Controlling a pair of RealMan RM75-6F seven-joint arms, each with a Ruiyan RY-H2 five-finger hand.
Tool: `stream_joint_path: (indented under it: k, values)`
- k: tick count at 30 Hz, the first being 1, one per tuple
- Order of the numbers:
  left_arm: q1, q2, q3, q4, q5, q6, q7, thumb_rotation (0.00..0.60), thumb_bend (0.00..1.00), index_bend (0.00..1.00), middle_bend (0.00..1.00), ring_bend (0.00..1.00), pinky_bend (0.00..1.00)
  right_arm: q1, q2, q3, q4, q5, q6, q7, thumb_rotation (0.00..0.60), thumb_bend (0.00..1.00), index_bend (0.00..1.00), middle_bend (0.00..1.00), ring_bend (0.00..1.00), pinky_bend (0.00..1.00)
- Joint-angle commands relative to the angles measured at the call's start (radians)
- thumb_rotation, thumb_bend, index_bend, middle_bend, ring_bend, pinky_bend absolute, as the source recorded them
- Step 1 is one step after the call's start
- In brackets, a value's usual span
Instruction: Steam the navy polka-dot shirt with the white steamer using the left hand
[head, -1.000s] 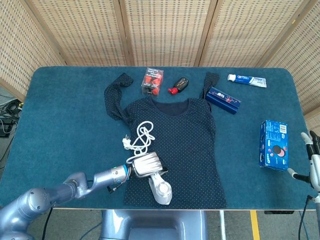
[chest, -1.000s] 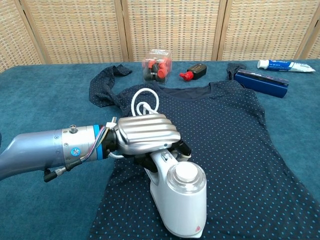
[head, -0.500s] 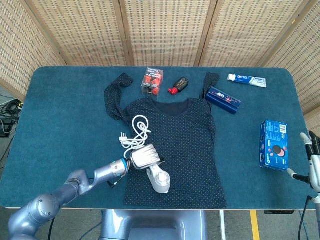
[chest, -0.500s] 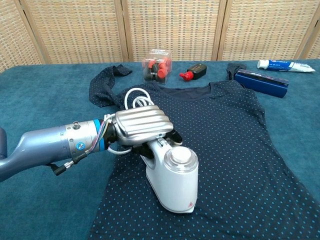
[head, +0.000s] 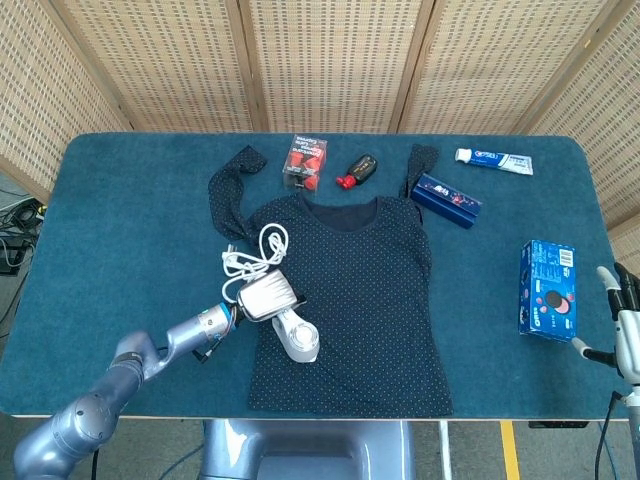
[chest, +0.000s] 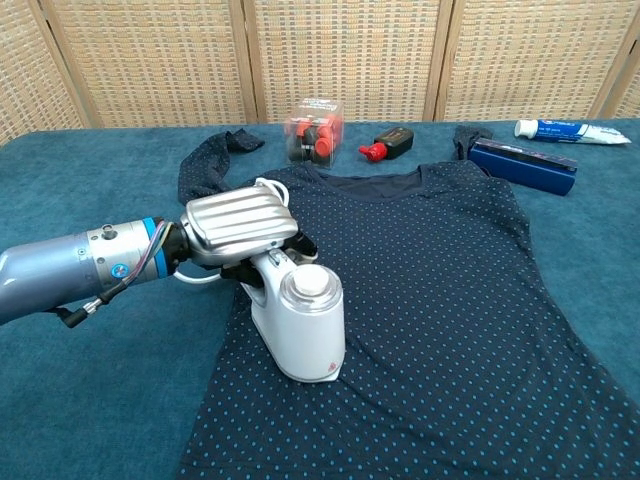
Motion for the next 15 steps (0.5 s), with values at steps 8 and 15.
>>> stream_joint_path:
  k: [8,15]
  values:
    - [0.059,0.014,0.049,0.011,0.033,0.086,-0.022,0.600,0.80,1.00,0.97,0.90,1.00,-0.003,0.004,0.001,-0.003,-0.001,0.005,0.006,0.600,0.00,0.03,0.00,0.00,0.00]
    - [0.089,0.022,0.069,0.005,0.051,0.148,-0.011,0.600,0.81,1.00,0.97,0.90,1.00,-0.003,0.005,0.001,-0.005,-0.005,0.007,0.007,0.600,0.00,0.03,0.00,0.00,0.00]
